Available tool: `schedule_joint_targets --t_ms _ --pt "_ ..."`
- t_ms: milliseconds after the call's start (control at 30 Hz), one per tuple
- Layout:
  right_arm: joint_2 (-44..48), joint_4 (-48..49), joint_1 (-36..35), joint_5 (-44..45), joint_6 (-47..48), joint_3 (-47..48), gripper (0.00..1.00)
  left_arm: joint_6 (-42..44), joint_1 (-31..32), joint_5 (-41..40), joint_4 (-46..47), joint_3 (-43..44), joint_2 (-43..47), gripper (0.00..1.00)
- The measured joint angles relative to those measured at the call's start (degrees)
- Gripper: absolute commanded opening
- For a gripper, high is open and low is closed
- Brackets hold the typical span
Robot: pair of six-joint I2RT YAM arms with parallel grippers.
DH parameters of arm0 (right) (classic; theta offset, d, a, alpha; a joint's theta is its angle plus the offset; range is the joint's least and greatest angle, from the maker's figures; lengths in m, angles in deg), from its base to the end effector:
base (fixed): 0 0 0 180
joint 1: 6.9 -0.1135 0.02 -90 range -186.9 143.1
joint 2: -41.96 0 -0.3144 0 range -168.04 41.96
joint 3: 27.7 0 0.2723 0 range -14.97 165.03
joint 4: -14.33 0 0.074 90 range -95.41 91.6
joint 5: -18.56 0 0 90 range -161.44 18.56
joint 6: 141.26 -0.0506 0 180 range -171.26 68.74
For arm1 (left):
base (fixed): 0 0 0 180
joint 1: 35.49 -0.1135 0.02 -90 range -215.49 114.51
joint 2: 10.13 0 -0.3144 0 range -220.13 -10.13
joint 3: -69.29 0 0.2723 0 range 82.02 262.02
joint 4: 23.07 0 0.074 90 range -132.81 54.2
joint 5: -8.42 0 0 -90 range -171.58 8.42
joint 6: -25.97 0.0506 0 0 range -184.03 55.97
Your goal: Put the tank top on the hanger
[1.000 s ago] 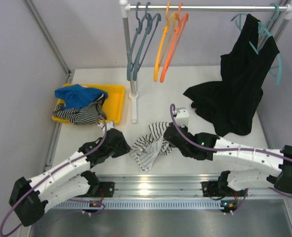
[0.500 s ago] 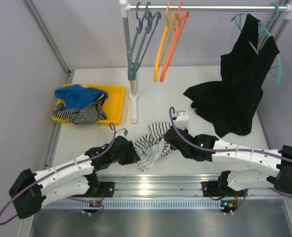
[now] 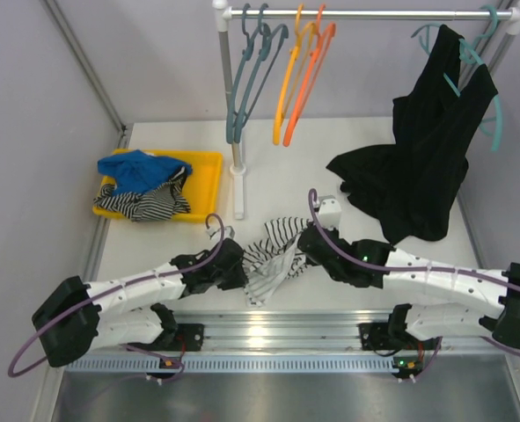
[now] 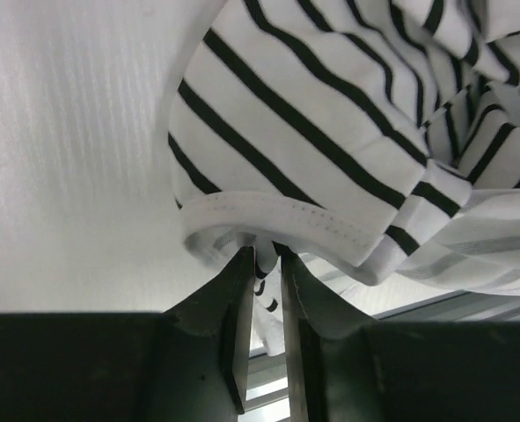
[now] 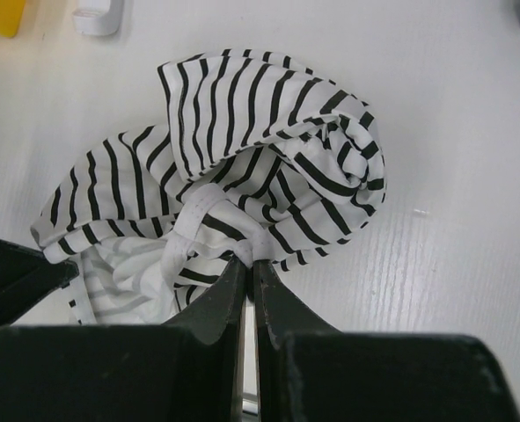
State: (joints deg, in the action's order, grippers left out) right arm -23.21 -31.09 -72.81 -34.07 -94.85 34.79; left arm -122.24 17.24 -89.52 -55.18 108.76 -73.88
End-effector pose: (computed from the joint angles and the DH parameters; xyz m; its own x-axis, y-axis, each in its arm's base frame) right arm 0.1245 0.2031 0.3011 -0.6062 -0.0133 -0.7952 -0.1962 0.9715 0.1333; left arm 0.1254 -0.1532 0.1801 -0.8963 -0.2124 -0.3894 -0.0379 0.9113 -0.4099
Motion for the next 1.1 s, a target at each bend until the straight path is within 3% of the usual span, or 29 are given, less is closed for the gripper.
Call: schedule_joint_targets --t_ms 133,300,467,700,900,1100 --pt "1.0 0.0 0.2 0.0 0.1 0.0 0.00 1.4 0.1 -1.0 -0.1 3.2 -1.0 0.00" --pt "2.7 -1.1 0.2 0.0 0.7 0.1 0.00 3.4 0.2 -1.5 -2.2 8.4 -1.3 0.00" --pt "7.1 -4.6 0.3 0.6 3.0 3.1 0.00 6.4 0.2 -2.8 -9.6 17.7 4.2 0.00" --pt "11.2 -6.3 0.5 4.0 12.2 18.7 0.00 13.0 0.2 -7.4 -18.3 43.1 8.7 0.00" --pt "9.4 -5.9 0.8 7.0 25.3 35.6 0.00 18.9 0.2 -12.8 -22.7 64.6 5.7 0.00" --pt "5.6 -3.6 2.0 7.6 35.5 46.1 0.00 21.9 0.2 -16.2 -23.1 74.1 3.1 0.00"
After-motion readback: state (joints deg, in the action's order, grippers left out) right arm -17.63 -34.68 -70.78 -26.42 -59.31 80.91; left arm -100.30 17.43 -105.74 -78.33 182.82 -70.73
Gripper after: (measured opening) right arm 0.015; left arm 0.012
